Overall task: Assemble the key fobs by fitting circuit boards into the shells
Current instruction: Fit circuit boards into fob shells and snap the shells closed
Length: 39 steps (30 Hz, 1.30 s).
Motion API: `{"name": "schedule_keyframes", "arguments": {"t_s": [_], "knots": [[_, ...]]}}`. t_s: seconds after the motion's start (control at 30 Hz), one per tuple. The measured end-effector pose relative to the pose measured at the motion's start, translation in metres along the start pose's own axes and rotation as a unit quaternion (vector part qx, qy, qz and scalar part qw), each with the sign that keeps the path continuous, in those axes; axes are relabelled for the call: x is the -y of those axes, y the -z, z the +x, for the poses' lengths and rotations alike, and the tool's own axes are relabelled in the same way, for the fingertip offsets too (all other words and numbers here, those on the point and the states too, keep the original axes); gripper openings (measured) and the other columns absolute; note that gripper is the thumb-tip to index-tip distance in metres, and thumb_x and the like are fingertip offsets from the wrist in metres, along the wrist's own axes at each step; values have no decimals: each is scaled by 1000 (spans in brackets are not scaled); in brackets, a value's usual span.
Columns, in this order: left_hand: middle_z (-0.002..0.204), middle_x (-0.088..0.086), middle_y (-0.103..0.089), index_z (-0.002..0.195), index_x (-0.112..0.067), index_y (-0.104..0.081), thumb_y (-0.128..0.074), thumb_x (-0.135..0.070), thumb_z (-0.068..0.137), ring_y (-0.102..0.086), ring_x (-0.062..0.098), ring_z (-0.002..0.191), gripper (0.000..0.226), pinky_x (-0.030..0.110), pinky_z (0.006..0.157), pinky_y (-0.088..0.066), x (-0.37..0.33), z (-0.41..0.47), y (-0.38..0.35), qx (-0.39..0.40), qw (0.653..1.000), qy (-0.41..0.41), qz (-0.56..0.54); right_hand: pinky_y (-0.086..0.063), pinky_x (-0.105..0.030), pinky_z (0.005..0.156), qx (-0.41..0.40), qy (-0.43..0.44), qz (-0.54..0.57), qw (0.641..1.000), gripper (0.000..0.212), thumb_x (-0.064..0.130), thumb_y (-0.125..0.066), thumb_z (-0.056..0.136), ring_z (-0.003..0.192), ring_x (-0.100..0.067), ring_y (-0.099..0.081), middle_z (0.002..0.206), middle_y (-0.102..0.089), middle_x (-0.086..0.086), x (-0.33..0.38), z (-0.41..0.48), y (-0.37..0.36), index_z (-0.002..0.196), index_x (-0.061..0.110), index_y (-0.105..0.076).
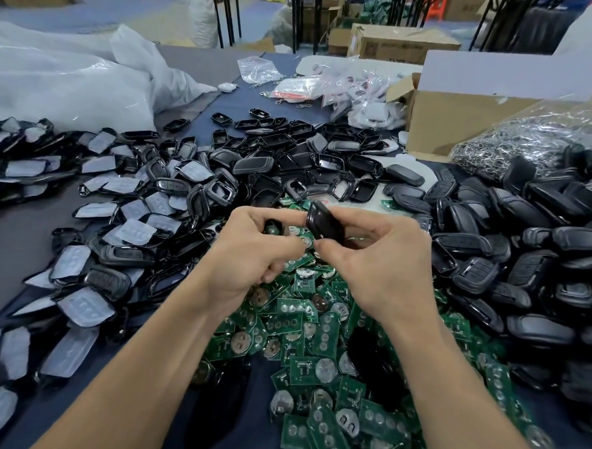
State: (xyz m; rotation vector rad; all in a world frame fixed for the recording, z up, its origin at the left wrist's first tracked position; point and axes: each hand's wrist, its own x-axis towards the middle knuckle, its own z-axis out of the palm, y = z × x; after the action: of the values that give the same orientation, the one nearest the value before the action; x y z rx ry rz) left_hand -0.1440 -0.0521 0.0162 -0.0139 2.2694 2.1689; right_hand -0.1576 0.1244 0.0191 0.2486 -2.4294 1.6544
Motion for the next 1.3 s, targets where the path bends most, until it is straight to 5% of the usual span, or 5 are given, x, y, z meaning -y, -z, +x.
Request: {"name": "schedule_keyframes", "arguments": {"t_s": [0.17, 0.27, 0.5, 0.7, 1.3], "knots": [[51, -7, -46, 114, -19, -81, -72, -32, 87, -37, 7, 42, 31, 20, 41, -28, -3, 0, -1, 57, 993, 12, -107, -59, -20, 81, 32, -23, 113, 993, 39, 6, -85, 78, 87, -3, -75, 90, -80, 14, 2, 2, -2, 107, 32, -81], [58, -2, -53, 117, -11, -80, -45, -62, 98, -45, 11, 47, 64, 22, 45, -35, -8, -1, -3, 67, 972, 64, -218, -63, -33, 82, 91, -145, 358, 918, 26, 1, -79, 79, 87, -19, -75, 91, -79, -6, 2, 4, -3, 103, 11, -82], [70, 3, -62, 109, -6, -67, -34, -15, 106, -54, 16, 61, 34, 26, 56, -47, -9, -1, -6, -88, 972, 66, -210, -64, -32, 76, 164, -273, 538, 780, 26, 6, -70, 80, 95, -31, -76, 106, -75, -23, 2, 7, 3, 103, -3, -79], [102, 1, -80, 98, -24, -81, -53, -11, 106, -74, 18, 101, 32, 41, 96, -58, -7, 1, -8, -125, 990, 38, -51, -63, -36, 89, 134, -248, 457, 844, 24, 7, -71, 85, 101, -26, -74, 108, -78, -16, 1, 5, -3, 108, 4, -79], [78, -7, -80, 76, -33, -83, -89, -7, 79, -78, 11, 73, 26, 26, 64, -63, -2, 2, -13, -214, 976, -35, 26, -60, -31, 89, 94, -60, 110, 988, 29, 13, -79, 84, 89, -1, -75, 90, -79, 19, -4, -3, -19, 102, 35, -81]]}}
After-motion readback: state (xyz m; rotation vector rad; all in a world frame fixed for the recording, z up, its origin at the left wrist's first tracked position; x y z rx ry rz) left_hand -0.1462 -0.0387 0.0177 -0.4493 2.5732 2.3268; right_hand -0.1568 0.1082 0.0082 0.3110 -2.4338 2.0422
